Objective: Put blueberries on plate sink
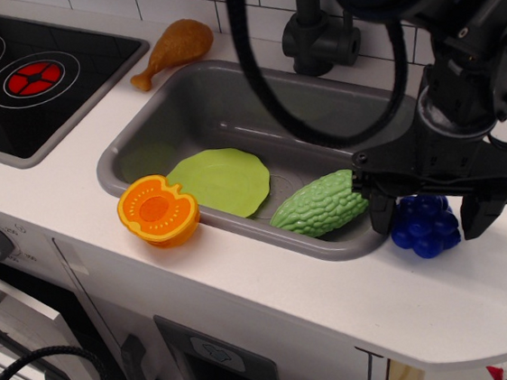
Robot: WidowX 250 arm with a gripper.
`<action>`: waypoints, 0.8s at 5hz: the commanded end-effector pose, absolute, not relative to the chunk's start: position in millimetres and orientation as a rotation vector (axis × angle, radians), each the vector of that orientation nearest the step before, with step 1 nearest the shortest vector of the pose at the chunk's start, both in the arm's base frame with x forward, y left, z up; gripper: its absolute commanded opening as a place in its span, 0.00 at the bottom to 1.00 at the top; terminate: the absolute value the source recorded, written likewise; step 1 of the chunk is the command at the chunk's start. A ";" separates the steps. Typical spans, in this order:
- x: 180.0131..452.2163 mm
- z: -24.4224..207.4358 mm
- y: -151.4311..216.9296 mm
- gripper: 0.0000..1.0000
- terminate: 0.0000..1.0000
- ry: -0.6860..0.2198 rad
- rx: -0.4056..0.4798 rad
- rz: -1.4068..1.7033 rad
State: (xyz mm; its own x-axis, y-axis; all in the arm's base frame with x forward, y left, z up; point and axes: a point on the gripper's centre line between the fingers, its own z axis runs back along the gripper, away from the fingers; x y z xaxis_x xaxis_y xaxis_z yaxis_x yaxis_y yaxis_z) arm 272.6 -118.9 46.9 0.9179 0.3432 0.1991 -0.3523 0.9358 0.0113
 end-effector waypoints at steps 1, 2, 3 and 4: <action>275.3 48.1 -119.3 0.00 0.00 -0.223 0.047 0.366; 274.4 60.2 -116.8 0.00 0.00 -0.238 0.018 0.356; 277.0 83.5 -109.3 0.00 0.00 -0.247 -0.036 0.379; 284.6 99.6 -90.2 0.00 0.00 -0.260 -0.065 0.420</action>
